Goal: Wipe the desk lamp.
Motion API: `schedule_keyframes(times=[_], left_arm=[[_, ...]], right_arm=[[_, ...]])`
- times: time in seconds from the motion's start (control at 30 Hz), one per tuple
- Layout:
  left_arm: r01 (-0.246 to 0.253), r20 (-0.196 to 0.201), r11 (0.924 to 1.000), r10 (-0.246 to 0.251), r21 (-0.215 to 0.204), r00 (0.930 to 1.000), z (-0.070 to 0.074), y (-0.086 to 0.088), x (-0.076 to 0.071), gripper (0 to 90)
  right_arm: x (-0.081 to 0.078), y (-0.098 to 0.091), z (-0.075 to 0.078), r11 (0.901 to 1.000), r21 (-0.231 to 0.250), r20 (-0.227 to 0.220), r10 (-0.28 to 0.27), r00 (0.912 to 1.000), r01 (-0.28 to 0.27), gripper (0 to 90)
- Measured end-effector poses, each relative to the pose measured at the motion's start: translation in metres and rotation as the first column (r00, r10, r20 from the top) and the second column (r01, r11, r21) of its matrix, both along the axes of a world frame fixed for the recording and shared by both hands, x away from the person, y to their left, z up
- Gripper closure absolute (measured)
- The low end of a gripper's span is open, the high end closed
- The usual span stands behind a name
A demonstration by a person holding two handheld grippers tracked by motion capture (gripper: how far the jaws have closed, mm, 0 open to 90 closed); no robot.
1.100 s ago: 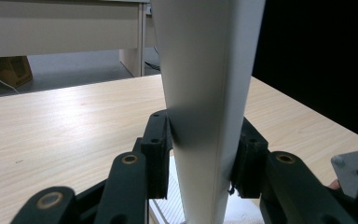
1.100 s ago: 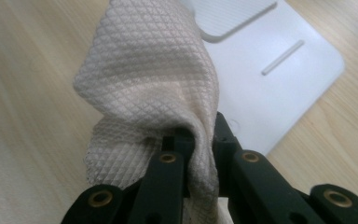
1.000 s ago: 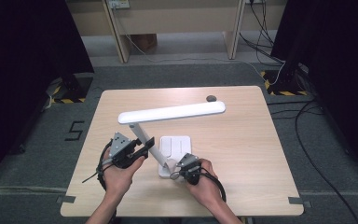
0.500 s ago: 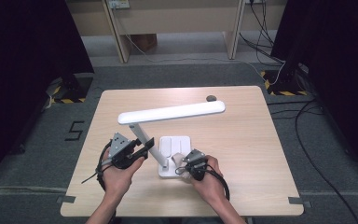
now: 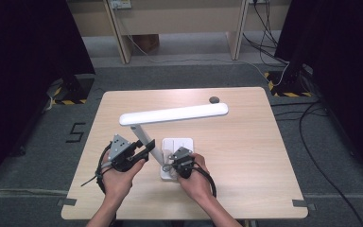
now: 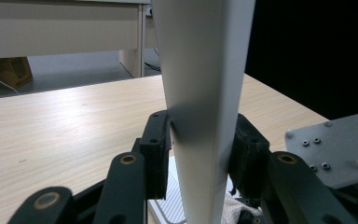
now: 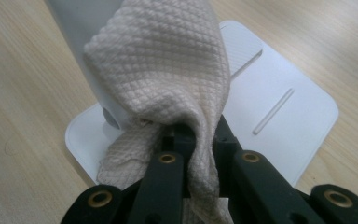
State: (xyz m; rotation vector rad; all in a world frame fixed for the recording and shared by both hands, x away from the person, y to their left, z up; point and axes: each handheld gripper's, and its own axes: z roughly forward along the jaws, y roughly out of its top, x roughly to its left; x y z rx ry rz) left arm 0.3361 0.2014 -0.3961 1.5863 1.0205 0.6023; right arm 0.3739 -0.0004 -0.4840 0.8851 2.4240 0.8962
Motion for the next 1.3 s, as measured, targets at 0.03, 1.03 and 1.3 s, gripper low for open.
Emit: schedule_keyframes(times=[0.03,1.03,1.3], left_arm=[[0.0,0.0,1.0,0.0,0.0,1.0,0.0,0.0,0.0,63.1],[-0.004,0.003,1.0,0.004,0.0,1.0,0.0,0.0,-0.001,63.7],[-0.003,0.004,1.0,0.003,0.001,1.0,0.0,0.0,-0.001,63.7]], right_arm=[[-0.001,0.001,-0.001,1.0,-0.001,-0.008,0.0,1.0,0.0,85.7],[0.005,-0.041,-0.009,0.9903,-0.1,0.068,-0.09,0.9936,0.097,85.7],[0.019,-0.034,0.003,0.9936,-0.065,0.071,-0.088,0.9936,0.092,85.7]])
